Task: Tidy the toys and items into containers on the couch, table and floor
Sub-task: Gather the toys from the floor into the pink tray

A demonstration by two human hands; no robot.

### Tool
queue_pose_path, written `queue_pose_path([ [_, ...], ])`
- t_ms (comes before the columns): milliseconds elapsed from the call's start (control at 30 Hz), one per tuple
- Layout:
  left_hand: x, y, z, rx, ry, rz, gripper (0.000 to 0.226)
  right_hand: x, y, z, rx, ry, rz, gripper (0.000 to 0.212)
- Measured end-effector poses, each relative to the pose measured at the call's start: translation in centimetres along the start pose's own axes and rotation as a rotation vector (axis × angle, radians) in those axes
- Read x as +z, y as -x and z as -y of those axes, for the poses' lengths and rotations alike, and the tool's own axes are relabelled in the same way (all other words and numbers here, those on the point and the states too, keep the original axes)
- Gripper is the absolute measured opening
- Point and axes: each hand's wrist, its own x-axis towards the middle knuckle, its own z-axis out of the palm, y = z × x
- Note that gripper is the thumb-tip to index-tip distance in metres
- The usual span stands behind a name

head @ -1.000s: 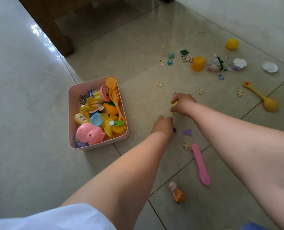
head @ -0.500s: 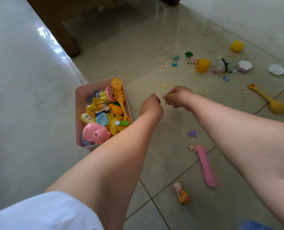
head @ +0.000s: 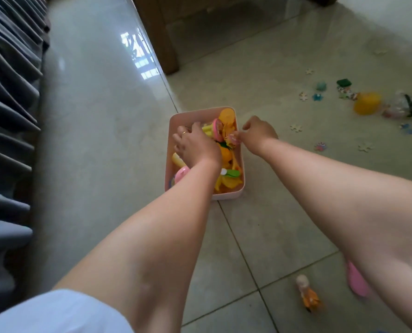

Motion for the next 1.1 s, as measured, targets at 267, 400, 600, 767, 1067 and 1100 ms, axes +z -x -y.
queue_pose_path([
  [267, 2.7, 2.5, -3.7, 0.323, -0.012, 0.265, 0.029, 1.2, 1.4, -2.9, 0.045, -0.150, 0.346, 0.027],
  [400, 3.6, 3.4, -6.0, 0.301, -0.137, 0.336, 0.028, 0.0, 1.1, -5.4, 0.028, -0.186, 0.379, 0.027],
  [600, 5.9, 4.0, -7.3, 0.353, -0.314, 0.330, 0.040, -3.3, -1.5, -12.0, 0.255, -0.092, -0.197, 0.022],
  [767, 6.9, 3.7, -5.5, 0.343, -0.318, 0.392, 0.034, -4.5, -2.3, -15.7, 0.429, -0.106, -0.329, 0.038],
  [1067, 6.7, 4.4, -6.2, 0.495, -0.233, 0.395, 0.034, -4.3, -4.1, -15.4, 0.411, -0.032, -0.230, 0.047],
  [1100, 6.6, 5.0, -6.6, 0.515, -0.216, 0.412, 0.033, -4.3, -4.0, -15.3, 0.408, -0.032, -0.212, 0.049],
])
